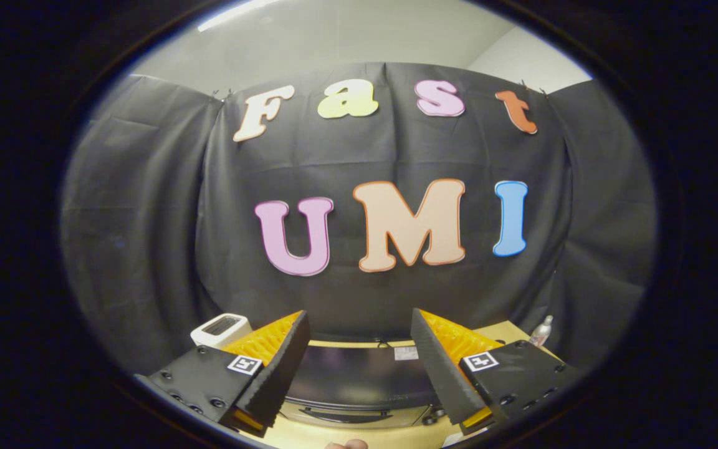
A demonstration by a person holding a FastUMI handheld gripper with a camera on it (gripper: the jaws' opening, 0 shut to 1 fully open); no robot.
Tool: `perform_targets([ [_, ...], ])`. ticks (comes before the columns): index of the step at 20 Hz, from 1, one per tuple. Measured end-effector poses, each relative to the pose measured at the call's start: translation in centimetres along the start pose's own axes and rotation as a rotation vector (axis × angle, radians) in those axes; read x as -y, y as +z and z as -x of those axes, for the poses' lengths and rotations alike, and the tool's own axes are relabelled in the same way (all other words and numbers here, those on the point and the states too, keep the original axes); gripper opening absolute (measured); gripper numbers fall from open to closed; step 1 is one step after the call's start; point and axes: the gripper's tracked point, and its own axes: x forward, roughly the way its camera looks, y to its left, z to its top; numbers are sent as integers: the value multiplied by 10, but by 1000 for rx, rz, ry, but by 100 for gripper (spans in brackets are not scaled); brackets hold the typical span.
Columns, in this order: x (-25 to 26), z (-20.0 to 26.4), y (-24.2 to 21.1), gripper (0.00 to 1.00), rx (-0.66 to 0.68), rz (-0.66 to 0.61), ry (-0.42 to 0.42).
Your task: Open the toaster oven, put the food inside, and close the toaster oven door.
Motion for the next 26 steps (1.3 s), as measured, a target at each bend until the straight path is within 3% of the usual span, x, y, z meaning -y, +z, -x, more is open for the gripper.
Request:
perform_targets([
  [8, -8, -36, -121, 100, -184, -8, -26],
  [17, -6, -39, -205, 100, -321, -40, -59],
  [26, -5, -21, -207, 100, -324, 4, -44],
])
